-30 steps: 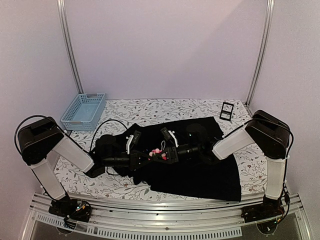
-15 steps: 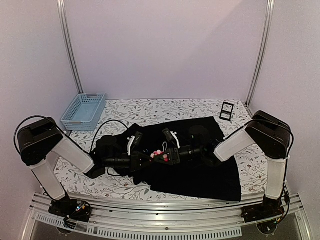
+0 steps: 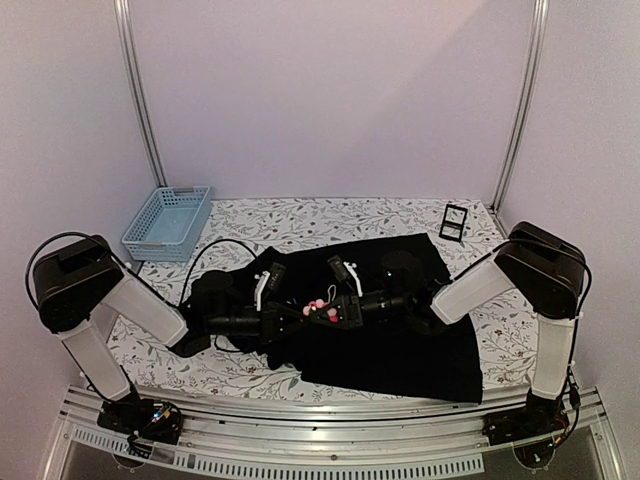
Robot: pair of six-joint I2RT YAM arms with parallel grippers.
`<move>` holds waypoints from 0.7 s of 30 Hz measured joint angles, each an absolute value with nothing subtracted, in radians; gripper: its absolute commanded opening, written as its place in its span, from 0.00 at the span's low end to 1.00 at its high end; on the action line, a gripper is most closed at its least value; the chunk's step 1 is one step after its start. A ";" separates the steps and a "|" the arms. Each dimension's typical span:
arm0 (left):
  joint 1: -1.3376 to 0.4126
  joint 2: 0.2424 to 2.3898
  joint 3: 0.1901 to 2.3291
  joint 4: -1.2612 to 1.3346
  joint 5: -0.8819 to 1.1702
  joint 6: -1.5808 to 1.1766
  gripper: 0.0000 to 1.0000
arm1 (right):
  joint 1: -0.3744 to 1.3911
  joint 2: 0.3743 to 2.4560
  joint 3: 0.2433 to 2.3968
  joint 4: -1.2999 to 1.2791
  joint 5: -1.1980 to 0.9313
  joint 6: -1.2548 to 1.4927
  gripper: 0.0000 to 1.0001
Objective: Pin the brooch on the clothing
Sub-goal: Pin the flattened clothing at the center of the board.
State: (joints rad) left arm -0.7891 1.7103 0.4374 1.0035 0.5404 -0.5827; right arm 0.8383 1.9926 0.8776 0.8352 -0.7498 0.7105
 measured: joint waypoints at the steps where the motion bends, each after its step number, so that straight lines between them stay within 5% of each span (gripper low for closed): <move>1: -0.789 1.710 0.437 1.003 0.540 -0.583 0.00 | 0.838 1.991 0.878 0.835 -0.749 0.711 0.14; 21: -0.791 1.694 0.437 0.983 0.558 -0.540 0.00 | 0.838 1.991 0.878 0.832 -0.744 0.722 0.33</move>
State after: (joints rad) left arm -0.7906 1.6939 0.4374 0.9829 0.5583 -0.5404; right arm 0.8375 1.9907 0.8776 0.8322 -0.7441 0.7219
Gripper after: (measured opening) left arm 0.037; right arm 0.298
